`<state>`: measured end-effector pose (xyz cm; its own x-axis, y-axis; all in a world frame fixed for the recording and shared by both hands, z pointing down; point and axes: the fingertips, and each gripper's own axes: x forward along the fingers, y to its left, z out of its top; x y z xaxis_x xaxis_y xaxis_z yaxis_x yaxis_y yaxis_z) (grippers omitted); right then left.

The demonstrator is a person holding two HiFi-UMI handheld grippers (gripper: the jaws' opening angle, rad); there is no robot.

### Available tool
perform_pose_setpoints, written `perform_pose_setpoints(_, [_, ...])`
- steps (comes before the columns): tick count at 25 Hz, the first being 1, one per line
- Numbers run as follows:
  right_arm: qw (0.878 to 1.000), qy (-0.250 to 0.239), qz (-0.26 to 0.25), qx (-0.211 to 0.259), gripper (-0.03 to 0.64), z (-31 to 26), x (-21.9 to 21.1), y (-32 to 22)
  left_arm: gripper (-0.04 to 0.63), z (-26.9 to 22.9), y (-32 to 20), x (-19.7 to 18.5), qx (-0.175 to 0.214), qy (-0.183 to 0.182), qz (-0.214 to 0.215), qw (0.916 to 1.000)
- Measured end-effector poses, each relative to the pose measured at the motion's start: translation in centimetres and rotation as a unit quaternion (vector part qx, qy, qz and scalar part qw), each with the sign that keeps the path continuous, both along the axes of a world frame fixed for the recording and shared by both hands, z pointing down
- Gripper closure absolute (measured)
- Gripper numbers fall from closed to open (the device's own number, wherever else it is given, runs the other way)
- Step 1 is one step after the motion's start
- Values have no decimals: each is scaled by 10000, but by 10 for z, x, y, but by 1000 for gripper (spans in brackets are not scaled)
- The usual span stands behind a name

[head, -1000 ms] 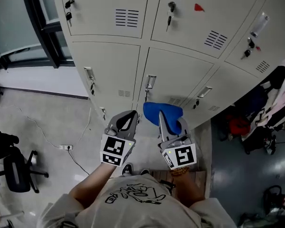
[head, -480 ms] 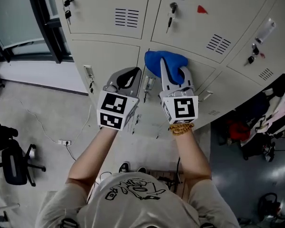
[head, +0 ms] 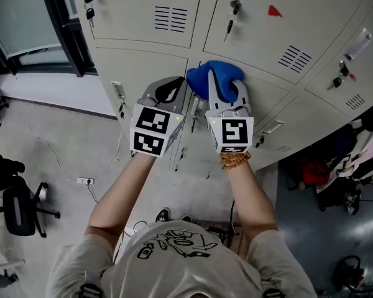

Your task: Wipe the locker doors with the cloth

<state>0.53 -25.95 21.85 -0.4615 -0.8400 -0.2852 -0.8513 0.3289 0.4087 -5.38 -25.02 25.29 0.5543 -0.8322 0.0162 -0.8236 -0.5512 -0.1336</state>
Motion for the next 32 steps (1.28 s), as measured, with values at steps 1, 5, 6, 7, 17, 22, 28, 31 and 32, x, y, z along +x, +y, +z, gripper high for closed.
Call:
perform_pose_setpoints(1, [10000,43,-29,-14,584,4,-2,0,592,3,-2,1,-31,4,6,10000])
perform_pose_setpoints(5, [9995,285,-117,-120,584,31,-11,-3,592,18,-9,6,-153,7,27,9999])
perform_pose_setpoints(6, [9993,319,-127,-159,584,38,-11,-3,592,23,-11,7,-196,10,30,9998])
perform_pose_setpoints(7, [9991,348,-133,-199,584,46,-10,-3,592,29,-12,8,-247,14,36,9997])
perform_pose_setpoints(17, [9963,519,85,-676,584,121,27,-2,592,92,-17,25,-792,-45,194,9967])
perform_pose_setpoints(22, [9942,589,204,-875,584,163,43,0,592,127,-14,35,-1080,-106,273,9937])
perform_pose_setpoints(28, [9919,570,220,-1115,584,216,48,-1,592,168,-16,37,-1339,-165,239,9906])
perform_pose_setpoints(31, [9902,550,161,-1277,584,241,45,-3,592,188,-18,36,-1462,-111,206,9890])
perform_pose_setpoints(32, [9899,513,126,-1316,584,248,44,-3,592,195,-18,34,-1497,-98,185,9885])
